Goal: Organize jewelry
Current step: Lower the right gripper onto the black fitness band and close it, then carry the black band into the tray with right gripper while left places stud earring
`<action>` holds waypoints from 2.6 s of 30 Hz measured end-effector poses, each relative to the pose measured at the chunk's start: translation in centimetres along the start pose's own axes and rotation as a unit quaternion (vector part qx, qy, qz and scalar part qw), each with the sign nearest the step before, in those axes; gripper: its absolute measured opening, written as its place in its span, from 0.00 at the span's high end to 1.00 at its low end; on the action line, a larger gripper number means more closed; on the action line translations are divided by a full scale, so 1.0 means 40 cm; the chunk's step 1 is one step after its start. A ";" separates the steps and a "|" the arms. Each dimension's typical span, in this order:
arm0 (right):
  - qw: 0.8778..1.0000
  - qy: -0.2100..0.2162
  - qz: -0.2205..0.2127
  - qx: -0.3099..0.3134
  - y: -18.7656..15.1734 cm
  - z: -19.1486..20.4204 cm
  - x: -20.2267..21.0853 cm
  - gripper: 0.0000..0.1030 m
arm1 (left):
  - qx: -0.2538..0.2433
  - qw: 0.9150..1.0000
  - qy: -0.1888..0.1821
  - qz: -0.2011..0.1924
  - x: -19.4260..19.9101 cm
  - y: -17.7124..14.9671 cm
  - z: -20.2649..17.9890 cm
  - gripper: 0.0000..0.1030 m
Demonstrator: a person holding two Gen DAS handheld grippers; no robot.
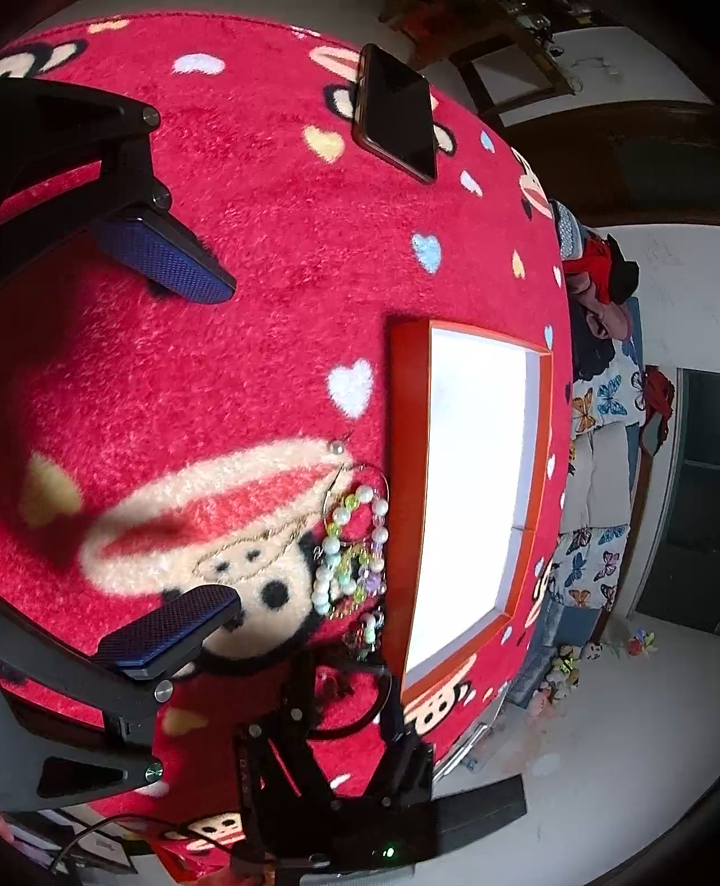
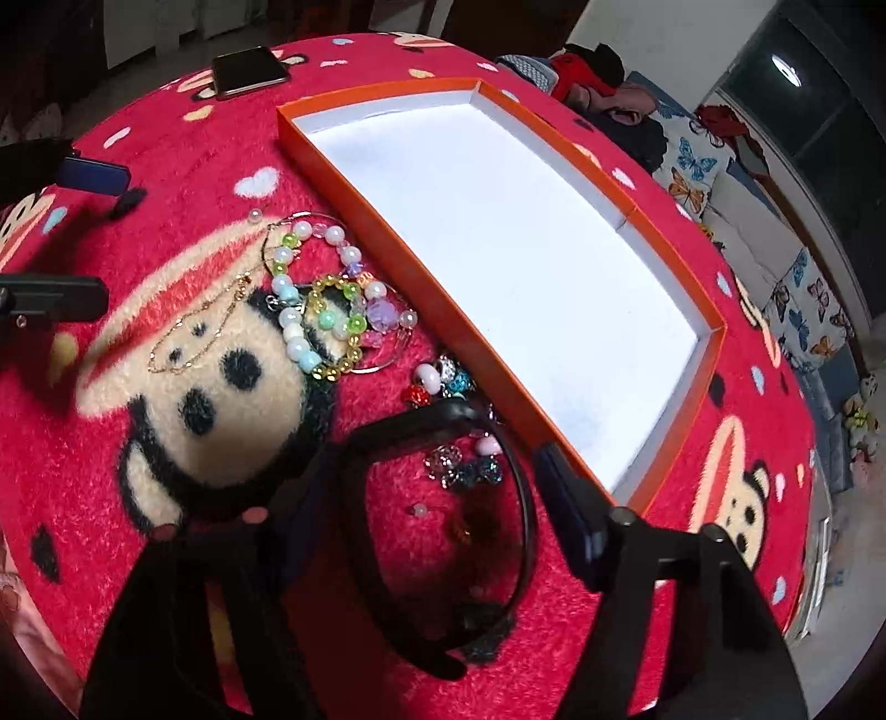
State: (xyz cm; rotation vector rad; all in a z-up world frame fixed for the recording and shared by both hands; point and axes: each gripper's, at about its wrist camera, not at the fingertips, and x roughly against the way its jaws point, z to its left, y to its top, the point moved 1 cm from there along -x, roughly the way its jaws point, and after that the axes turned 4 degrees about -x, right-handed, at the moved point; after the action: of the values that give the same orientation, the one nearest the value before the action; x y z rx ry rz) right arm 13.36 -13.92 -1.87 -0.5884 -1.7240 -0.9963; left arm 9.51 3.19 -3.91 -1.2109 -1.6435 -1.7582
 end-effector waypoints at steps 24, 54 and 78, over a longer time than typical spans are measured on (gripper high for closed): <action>0.990 0.082 -0.048 -0.104 -0.018 -0.065 0.019 0.44 | -0.062 0.998 -0.004 0.004 -0.160 0.126 -0.015 0.76; 0.974 0.135 -0.088 -0.159 0.002 -0.128 0.060 0.44 | -0.043 0.998 -0.039 -0.034 -0.077 0.146 -0.020 0.93; 0.954 0.127 -0.060 -0.266 0.167 -0.338 -0.154 0.44 | -0.069 0.998 -0.013 0.004 -0.237 0.387 0.014 0.93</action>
State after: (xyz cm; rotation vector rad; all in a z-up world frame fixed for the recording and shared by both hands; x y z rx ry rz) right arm 27.83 -21.22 -3.38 -0.6627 -1.2721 -1.5729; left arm 27.02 -1.54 -3.05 -1.3035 -1.5513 -1.8849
